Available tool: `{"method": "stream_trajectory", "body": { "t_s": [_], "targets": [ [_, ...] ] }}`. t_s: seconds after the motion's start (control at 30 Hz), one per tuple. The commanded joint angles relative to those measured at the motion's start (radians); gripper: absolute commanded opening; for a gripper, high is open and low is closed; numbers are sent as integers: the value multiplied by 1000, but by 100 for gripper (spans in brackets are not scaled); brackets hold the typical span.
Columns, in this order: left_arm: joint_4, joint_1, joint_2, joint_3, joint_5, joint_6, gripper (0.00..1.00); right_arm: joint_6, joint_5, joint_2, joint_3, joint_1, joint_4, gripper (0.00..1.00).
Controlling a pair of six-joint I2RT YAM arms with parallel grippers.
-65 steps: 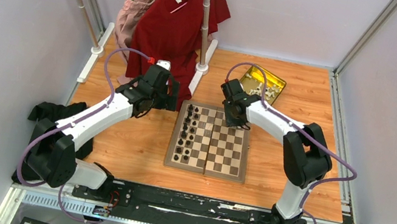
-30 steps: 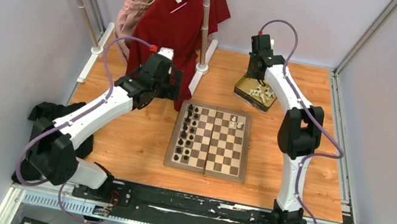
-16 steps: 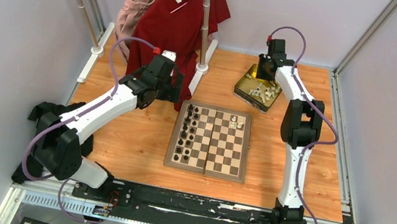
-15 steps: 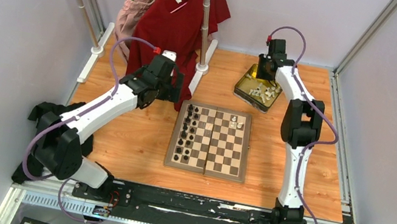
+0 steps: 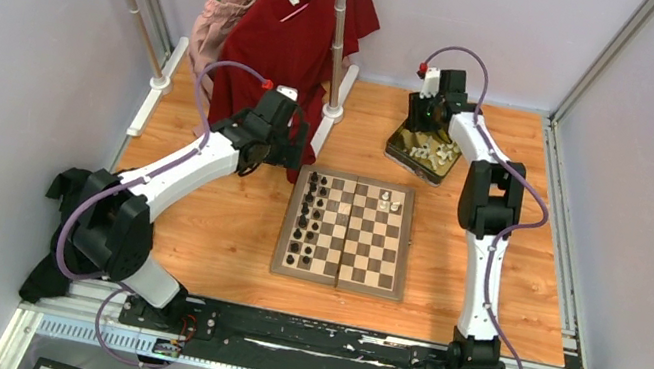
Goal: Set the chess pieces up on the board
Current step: Pick up the chess piece from the storage box.
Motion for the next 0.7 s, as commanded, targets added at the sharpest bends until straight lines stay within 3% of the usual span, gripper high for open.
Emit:
{"method": "stream_trajectory", "body": {
  "t_s": [0.0, 0.67],
  "targets": [
    [12, 8, 10, 32, 0, 5, 100, -41, -45, 22, 45, -4, 40, 42],
    [42, 6, 55, 15, 24, -43, 100, -66, -125, 74, 42, -47, 97, 35]
  ]
}}
